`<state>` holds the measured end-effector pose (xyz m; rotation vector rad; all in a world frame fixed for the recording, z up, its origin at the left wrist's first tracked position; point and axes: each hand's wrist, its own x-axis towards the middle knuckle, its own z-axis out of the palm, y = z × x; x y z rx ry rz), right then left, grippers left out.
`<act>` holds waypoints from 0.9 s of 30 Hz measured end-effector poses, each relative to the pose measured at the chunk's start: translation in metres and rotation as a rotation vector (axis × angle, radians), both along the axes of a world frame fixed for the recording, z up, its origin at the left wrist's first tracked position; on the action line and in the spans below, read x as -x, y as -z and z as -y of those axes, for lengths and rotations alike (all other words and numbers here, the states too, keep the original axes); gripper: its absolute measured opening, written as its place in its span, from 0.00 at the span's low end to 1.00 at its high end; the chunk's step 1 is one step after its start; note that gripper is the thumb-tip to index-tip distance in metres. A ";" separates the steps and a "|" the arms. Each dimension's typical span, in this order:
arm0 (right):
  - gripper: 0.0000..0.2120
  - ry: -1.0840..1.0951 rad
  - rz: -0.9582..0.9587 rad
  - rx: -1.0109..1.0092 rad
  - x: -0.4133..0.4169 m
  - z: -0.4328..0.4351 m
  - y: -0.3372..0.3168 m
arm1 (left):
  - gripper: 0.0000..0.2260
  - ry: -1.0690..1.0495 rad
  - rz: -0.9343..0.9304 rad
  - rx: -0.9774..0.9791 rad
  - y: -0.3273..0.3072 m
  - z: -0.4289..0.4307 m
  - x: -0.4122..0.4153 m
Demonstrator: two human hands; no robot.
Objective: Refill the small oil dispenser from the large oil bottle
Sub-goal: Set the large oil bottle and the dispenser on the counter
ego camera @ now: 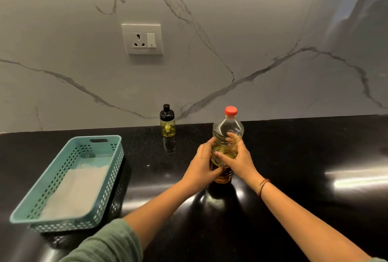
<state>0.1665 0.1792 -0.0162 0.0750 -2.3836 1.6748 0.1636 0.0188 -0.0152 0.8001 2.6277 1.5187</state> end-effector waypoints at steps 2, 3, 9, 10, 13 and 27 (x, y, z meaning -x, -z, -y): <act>0.30 -0.008 0.001 0.007 -0.015 -0.003 0.000 | 0.39 0.015 -0.012 0.010 0.000 -0.001 -0.014; 0.30 -0.011 0.004 0.014 -0.022 -0.004 0.000 | 0.39 0.020 -0.019 0.020 0.001 0.000 -0.020; 0.33 -0.016 0.009 0.032 -0.047 -0.002 0.003 | 0.43 0.037 -0.062 0.084 0.002 0.000 -0.047; 0.34 -0.017 0.013 0.028 -0.049 -0.001 0.001 | 0.43 0.037 -0.059 0.084 0.001 0.001 -0.050; 0.42 0.069 -0.048 0.004 -0.058 0.003 0.003 | 0.43 0.039 -0.050 0.079 0.000 0.004 -0.054; 0.29 0.104 -0.379 -0.082 -0.084 0.140 0.023 | 0.38 -0.296 -0.085 0.058 0.017 0.076 -0.015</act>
